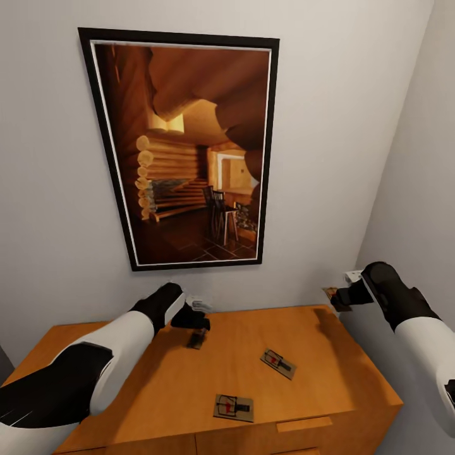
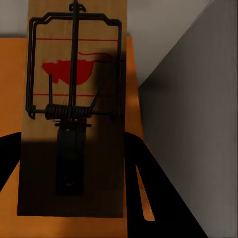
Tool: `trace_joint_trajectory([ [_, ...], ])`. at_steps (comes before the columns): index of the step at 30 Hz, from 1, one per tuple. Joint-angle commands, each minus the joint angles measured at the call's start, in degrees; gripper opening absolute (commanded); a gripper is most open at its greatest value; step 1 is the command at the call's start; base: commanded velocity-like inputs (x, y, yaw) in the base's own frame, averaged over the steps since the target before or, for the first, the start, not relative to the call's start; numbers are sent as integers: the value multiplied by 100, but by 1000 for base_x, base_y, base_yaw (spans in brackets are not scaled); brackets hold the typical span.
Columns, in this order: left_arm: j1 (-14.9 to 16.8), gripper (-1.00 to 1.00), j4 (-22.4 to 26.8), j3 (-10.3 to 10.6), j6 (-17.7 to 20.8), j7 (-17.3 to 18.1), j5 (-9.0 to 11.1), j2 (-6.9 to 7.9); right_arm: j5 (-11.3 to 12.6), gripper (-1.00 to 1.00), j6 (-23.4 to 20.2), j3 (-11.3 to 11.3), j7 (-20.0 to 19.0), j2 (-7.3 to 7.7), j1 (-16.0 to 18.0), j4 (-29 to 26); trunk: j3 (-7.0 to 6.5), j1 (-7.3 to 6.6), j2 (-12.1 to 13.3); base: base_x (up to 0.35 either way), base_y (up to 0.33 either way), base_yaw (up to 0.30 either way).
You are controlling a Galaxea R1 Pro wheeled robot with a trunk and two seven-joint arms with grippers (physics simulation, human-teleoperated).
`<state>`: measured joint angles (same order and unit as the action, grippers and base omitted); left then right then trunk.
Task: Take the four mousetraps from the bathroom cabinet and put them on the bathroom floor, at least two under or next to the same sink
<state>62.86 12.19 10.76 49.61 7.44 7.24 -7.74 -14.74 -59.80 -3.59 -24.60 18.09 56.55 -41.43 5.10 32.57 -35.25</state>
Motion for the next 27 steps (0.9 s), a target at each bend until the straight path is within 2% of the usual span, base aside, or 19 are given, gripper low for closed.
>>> trace_joint_trajectory([
  [1, 7, 100, -106, 43, -55, -5, 64, 4, -36, -100, -20, -20, -42, 16, 5, -6, 10, 2, -10, 0, 0, 0],
  [3, 7, 100, -414, 37, -394, -10, 73, 7, -32, -100, -20, -24, -39, 41, 5, -2, 10, 2, -10, 0, 0, 0],
  [5, 7, 100, -533, 31, -554, -14, 85, 8, -31, -100, -20, -26, -37, 64, 5, -1, 10, 2, -10, 0, 0, 0],
  [10, 7, 100, -613, 6, -687, -44, 92, 7, -40, -100, -20, -27, -36, 91, 5, 2, 10, 2, -10, 0, 0, 0],
  [14, 7, 100, -626, -13, -715, -285, 114, 6, -89, -100, -20, -27, -36, 96, 5, 21, 10, 2, -10, 0, 0, 0],
  [17, 7, 100, -617, -43, -731, -584, 292, 3, -100, -100, -20, -27, -36, 97, 5, 31, 10, 2, -10, 0, 0, 0],
  [19, 7, 100, -600, -56, -741, -769, 527, -3, -105, -100, -8, -33, -36, 98, 5, 35, 10, 2, -10, 0, 0, 0],
  [22, 7, 100, -585, -60, -754, -891, 725, -36, -107, -100, 6, -33, -36, 98, 5, 37, 10, 2, -10, 0, 0, 0],
  [27, 7, 100, -577, -62, -766, -957, 785, -163, -108, -100, 12, -29, -36, 98, 5, 38, 10, 2, -10, 0, 0, 0],
])
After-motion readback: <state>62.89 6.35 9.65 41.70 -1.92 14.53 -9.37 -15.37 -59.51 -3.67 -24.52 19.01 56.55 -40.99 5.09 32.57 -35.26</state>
